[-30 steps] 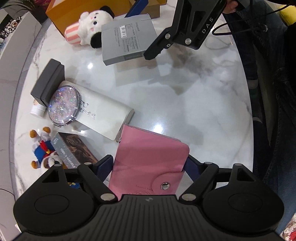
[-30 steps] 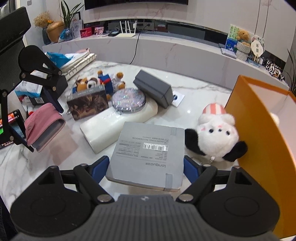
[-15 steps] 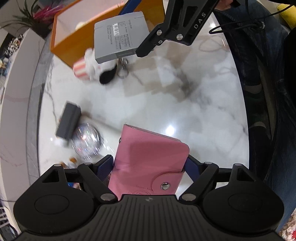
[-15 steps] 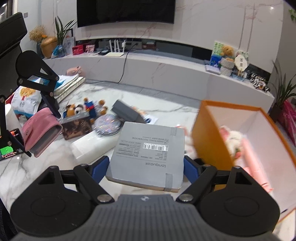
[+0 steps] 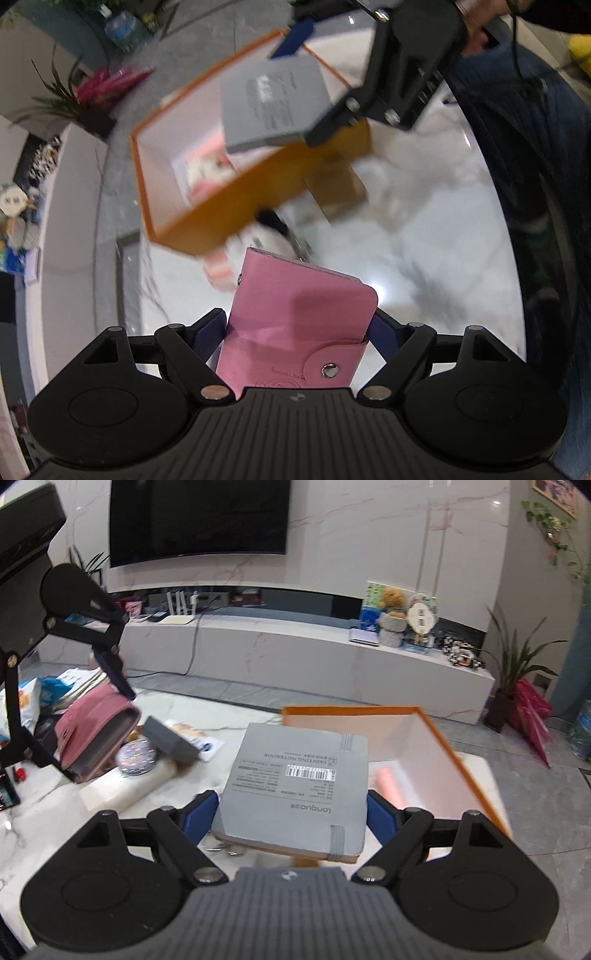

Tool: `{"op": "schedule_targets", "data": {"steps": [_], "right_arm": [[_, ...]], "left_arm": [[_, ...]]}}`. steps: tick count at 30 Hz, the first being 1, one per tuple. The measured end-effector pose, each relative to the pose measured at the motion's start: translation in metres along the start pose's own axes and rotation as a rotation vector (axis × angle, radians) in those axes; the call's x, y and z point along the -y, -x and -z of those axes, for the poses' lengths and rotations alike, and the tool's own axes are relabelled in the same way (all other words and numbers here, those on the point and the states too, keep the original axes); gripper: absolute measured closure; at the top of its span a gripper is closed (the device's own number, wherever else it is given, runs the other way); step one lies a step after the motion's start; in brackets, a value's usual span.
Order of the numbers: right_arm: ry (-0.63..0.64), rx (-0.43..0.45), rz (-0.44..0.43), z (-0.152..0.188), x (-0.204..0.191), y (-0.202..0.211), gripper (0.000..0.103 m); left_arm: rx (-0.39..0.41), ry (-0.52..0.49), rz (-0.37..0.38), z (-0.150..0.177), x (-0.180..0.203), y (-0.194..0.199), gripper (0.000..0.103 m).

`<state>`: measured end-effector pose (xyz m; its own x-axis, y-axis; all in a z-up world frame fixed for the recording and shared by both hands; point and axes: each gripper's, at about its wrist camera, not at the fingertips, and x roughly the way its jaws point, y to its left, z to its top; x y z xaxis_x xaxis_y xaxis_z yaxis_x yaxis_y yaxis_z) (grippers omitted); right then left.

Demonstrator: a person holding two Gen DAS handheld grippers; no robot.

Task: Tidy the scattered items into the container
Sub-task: 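Lift the wallet and grey book with both tools over the orange box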

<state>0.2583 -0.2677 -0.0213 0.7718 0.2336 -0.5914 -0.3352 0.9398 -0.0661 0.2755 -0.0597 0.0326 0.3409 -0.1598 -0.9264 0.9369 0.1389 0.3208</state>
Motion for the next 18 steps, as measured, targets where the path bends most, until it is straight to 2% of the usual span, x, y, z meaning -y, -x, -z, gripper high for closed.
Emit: {"op": "schedule_targets", "data": {"steps": [6, 13, 18], "right_arm": [[-0.022, 0.006, 0.046, 0.001, 0.035, 0.002, 0.018], [-0.043, -0.002, 0.108, 0.005, 0.072, -0.005, 0.018], [-0.050, -0.028, 0.148, 0.011, 0.095, -0.018, 0.018]], "left_arm": [[0.079, -0.005, -0.044, -0.053, -0.025, -0.008, 0.007], [0.164, -0.046, -0.048, -0.113, -0.045, -0.030, 0.007], [0.174, -0.092, -0.048, -0.146, -0.054, -0.053, 0.007]]}}
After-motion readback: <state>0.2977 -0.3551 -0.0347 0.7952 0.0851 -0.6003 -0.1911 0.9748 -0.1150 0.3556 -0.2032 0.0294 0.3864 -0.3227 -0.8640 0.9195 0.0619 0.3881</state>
